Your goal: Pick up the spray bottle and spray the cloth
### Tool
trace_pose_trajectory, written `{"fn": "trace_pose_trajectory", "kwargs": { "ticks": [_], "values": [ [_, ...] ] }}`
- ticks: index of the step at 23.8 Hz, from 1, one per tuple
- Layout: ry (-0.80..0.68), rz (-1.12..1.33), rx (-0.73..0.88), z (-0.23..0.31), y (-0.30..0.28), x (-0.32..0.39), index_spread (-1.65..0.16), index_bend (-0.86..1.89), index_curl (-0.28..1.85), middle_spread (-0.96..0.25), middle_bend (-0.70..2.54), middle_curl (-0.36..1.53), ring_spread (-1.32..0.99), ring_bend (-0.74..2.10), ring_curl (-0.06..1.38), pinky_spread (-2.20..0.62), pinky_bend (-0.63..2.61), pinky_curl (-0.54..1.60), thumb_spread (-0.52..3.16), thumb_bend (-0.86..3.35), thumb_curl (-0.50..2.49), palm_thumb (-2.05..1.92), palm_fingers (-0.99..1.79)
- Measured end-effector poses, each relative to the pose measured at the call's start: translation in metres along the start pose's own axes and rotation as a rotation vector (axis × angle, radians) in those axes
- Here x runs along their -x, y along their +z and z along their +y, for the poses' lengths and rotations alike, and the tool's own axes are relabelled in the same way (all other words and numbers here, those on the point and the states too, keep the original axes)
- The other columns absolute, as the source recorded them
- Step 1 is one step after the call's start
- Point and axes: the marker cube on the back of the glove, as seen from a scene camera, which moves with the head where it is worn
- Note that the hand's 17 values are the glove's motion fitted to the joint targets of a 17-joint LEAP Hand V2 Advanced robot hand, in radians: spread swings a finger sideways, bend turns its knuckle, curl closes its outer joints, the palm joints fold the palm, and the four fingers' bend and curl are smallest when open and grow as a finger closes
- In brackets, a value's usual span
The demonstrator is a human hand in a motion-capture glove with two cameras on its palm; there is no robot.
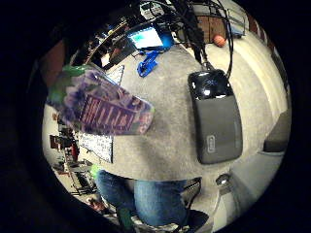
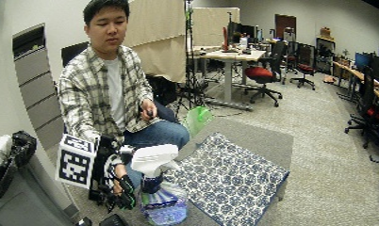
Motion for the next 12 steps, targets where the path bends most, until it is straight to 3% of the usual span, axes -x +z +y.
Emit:
{"fn": "trace_pose_trajectory", "kwargs": {
  "ticks": [12],
  "values": [
    [0.023, -0.187, 0.021, -0.041, 0.026, -0.009, -0.31, 0.22, 0.3, -0.06, 0.27, 0.34, -0.01, 0.44, 0.3, 0.17, 0.35, 0.21, 0.89, -0.03, 0.48, 0.8, 0.53]
  ]
}}
